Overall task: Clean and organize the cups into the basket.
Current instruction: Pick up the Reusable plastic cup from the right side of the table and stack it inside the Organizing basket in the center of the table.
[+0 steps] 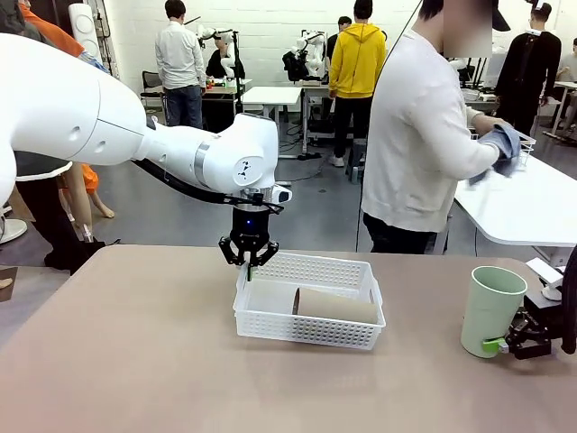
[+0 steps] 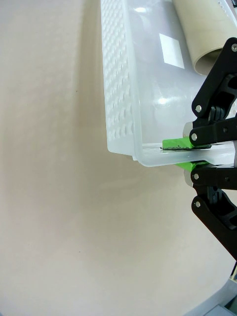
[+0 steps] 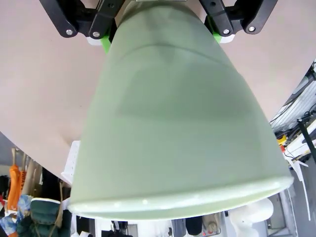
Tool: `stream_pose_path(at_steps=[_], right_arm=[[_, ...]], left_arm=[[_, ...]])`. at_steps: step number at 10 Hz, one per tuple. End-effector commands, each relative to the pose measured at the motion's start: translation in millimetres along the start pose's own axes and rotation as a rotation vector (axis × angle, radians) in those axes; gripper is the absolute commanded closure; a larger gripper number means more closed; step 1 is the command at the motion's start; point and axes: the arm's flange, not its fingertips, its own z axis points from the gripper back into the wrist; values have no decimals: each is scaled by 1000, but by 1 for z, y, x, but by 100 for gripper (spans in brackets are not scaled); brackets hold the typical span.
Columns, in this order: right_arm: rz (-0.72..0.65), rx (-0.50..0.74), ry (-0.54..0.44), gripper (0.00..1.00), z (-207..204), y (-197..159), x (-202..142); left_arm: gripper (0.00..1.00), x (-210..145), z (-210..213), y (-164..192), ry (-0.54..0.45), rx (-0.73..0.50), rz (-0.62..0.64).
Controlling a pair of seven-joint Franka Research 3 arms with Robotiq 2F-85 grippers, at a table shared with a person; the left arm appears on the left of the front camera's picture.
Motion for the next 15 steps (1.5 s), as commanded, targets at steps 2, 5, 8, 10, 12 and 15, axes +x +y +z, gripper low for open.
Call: stream_pose_path(at_steps=[2,5,8,10,12,15], right_arm=[[4,-20,-24,100,-2,0,-1],[-83,-131,-27,69,8,28,85],[-48,-165,-12,69,28,40,167],[-37,-182,11,69,28,40,201],[-36,-242,67,69,28,41,194],[-10,-169,20,69,37,46,210]], left_arm=[[97,0,1,1,-2,-1,1],[97,0,1,1,-2,-1,1],[97,0,1,1,-2,-1,1],[97,0,1,1,-2,-1,1],[97,0,1,1,-2,-1,1],[97,0,1,1,-2,-1,1]])
